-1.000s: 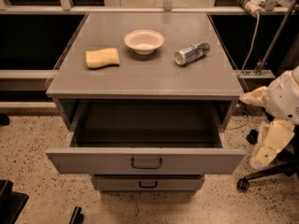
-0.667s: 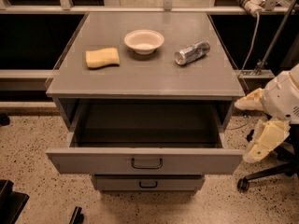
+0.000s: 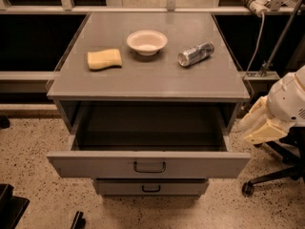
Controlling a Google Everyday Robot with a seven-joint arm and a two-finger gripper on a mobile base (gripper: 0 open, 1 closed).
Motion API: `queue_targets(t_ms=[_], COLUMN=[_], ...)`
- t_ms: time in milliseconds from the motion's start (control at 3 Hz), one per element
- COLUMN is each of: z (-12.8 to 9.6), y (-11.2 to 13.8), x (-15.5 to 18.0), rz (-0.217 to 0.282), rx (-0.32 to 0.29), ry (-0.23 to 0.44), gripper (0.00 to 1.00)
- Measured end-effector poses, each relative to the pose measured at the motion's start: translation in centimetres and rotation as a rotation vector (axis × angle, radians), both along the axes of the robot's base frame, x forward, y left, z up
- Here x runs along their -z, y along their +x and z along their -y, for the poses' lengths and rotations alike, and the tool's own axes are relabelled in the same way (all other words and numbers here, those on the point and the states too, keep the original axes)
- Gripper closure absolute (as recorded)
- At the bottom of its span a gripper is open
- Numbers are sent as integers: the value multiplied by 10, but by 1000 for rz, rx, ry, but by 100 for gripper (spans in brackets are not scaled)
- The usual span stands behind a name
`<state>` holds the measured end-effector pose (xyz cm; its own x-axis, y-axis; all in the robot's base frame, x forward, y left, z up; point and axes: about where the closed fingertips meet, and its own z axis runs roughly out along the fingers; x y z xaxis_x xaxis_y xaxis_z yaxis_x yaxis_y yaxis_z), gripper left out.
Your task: Close top drawer
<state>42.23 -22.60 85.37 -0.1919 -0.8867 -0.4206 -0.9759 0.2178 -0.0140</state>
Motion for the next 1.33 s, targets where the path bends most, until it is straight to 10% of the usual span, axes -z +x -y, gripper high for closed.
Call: queue_targets(t_ms=[333,667,1000,1333], z=[3,2,22,59], y=[-9,-38,-54,-37], x=[19,97,178,220], rz=[37,41,80,158], rx=[31,85,242,360], ry=[41,227,442,508], gripper=[88,100,100,100])
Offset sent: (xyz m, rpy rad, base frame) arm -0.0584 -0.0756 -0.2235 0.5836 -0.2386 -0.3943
